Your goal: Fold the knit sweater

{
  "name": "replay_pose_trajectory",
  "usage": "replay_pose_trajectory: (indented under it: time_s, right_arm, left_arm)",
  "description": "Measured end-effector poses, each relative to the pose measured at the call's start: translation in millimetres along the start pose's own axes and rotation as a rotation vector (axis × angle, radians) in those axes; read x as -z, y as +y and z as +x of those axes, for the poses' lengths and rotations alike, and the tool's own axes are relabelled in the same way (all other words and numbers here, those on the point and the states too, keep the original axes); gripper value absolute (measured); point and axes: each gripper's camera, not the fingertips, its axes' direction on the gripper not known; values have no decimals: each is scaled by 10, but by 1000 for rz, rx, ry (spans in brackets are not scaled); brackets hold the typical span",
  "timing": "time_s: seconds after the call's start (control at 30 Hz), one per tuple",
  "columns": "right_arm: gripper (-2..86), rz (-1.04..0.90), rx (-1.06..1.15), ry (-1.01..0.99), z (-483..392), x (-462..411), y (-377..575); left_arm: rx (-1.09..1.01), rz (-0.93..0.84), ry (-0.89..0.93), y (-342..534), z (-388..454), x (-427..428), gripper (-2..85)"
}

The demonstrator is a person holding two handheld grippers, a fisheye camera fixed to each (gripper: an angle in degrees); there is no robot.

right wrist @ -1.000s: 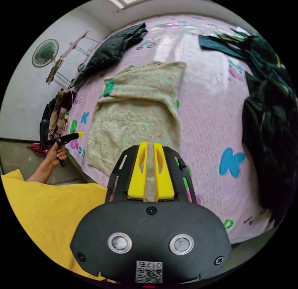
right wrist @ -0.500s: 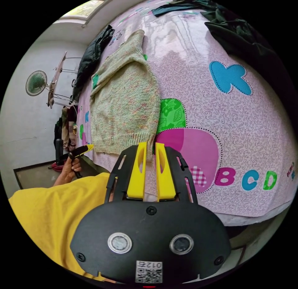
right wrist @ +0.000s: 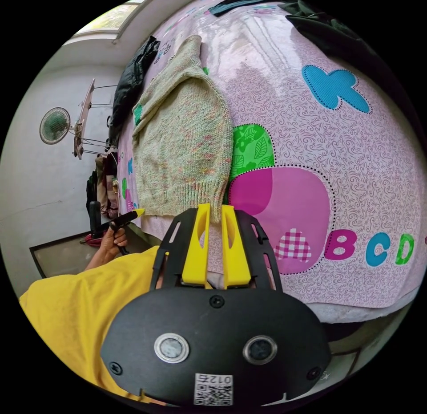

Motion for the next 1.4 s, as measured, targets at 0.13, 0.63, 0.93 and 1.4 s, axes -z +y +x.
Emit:
replay_pose_trajectory:
  time_s: [0.13, 0.63, 0.93, 1.4]
  right_arm:
    - [20, 12, -18, -49, 22, 141, 66]
    - [13, 56, 95, -305, -317, 1452, 810]
    - [13, 102, 180, -307, -759, 1959, 751]
    - [14, 120, 55, -316, -846, 1753, -1311]
  left_arm:
    - [24, -6, 96, -5, -196, 48, 22]
    - [20, 37, 383, 546, -326, 1189, 4]
    - [24, 133, 462, 376, -176, 1848, 5]
    - [100, 102, 482, -1533, -155, 2079, 8]
